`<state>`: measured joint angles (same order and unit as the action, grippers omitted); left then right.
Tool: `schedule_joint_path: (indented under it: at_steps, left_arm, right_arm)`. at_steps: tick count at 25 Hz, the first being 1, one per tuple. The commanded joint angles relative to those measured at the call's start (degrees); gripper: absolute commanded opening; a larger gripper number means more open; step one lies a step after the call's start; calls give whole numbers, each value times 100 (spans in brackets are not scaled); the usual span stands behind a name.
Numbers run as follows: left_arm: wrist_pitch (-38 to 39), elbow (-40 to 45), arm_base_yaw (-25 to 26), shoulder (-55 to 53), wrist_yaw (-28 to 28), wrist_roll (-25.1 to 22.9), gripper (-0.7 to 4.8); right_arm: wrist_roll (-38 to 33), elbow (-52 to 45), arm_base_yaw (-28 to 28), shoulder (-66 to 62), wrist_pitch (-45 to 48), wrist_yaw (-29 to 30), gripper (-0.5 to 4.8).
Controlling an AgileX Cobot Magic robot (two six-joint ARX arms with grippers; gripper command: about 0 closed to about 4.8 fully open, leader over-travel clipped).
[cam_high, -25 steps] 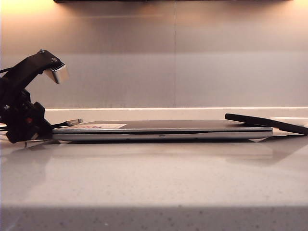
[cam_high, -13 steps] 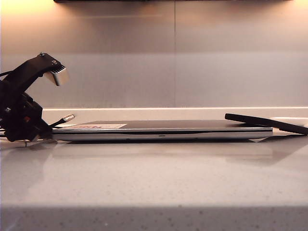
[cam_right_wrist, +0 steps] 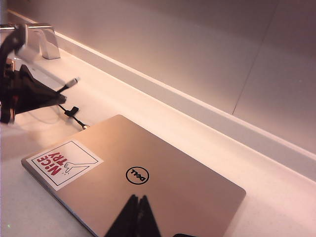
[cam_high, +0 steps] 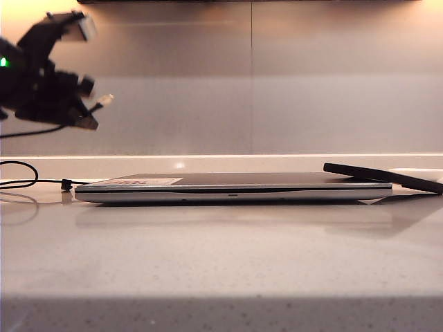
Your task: Pick up the charging cable and the phone, plug the charging cable into the charging port on the phone, and finally place them back on the table.
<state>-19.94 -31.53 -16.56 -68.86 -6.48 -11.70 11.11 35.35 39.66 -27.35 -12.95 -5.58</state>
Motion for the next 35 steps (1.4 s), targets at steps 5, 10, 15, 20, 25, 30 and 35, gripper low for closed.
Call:
schedule_joint_path:
  at_steps: [5,10,15,20,25,30,35]
  left_arm:
    - [981,-234,-772,595,-22,984,-7]
    - [1196,-234,-1307,752,-22,1606,-7]
    - [1421,-229,-1755,754,-22,1921,-7]
    - [1519,-219,-2103,750,-22,1923,-7]
    - [1513,-219,-2221,750,-22,1921,-7]
    - [1513,-219,-2218,750,-22,1921,-7]
    - [1513,-219,-2221,750,-22,1921,-7]
  right_arm:
    - [-638,44,-101,7,77,-243,-2]
    - [-1502,44,-638,26,-275,-92,-1]
    - [-2312,42,-1521,4,-647,863,-2]
    - [-3713,42,-2645,-358,-1099,1910,-2]
    - [-4446,42,-3414,-953,-1405,2586,99]
    - [-5075,42,-3801,-1545,-1375,2892,383]
    - [-5565,42,-3880,-2260,-1075,2994,382]
